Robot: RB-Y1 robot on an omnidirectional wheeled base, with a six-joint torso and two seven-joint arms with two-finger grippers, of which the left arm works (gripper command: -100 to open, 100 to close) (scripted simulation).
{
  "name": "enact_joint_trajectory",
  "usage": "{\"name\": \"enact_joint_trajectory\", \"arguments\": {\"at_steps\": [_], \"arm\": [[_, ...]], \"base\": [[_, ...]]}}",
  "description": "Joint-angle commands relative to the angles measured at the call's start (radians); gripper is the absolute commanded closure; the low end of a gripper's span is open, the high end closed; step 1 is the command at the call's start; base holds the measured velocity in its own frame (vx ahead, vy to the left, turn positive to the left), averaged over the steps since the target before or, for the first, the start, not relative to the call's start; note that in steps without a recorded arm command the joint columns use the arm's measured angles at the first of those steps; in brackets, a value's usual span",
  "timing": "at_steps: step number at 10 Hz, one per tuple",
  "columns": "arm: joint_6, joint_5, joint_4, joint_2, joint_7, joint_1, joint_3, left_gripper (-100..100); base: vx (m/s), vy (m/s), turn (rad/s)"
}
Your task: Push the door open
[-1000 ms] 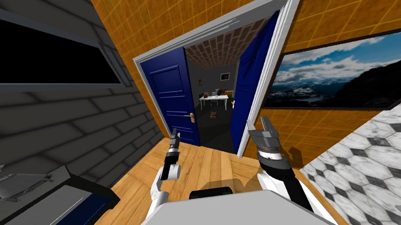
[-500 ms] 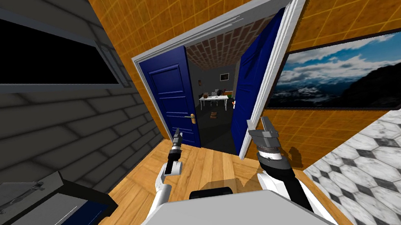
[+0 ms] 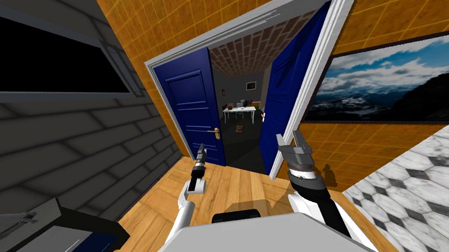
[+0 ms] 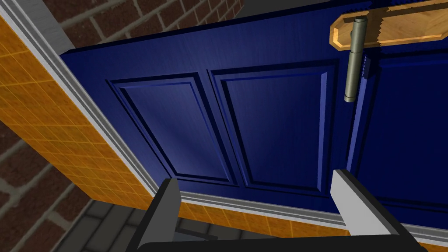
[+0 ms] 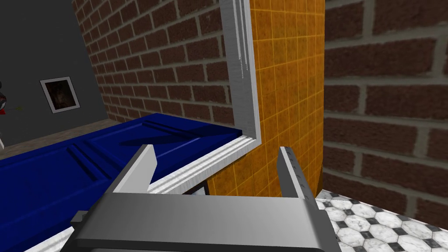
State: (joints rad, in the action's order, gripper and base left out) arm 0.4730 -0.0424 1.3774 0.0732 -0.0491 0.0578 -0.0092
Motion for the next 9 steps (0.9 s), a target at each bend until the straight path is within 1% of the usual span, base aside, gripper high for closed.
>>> {"name": "enact_joint_trajectory", "arguments": {"at_steps": [1,2,3,4,5,6,8,9], "arm": [[0.002,-0.007,-0.05,0.001,-0.011,0.031,0.0,-100],[0.004,-0.011,-0.082,0.0,-0.016,0.054,0.0,-100],[0.004,-0.011,-0.091,0.0,-0.016,0.054,0.0,-100],[0.006,-0.016,-0.124,-0.001,-0.022,0.077,0.0,-100],[0.006,-0.016,-0.129,-0.001,-0.022,0.077,0.0,-100],[0.009,-0.021,-0.166,-0.002,-0.027,0.099,0.0,-100],[0.013,-0.03,-0.225,-0.006,-0.038,0.144,0.0,-100],[0.013,-0.03,-0.239,-0.006,-0.038,0.144,0.0,-100]], "base": [[0.075,0.072,-0.031],[0.097,0.089,-0.03],[0.061,0.068,-0.01],[0.052,0.066,-0.012],[0.039,0.047,-0.013],[0.05,0.05,-0.017],[0.08,0.068,-0.032],[0.064,0.065,-0.012]]}}
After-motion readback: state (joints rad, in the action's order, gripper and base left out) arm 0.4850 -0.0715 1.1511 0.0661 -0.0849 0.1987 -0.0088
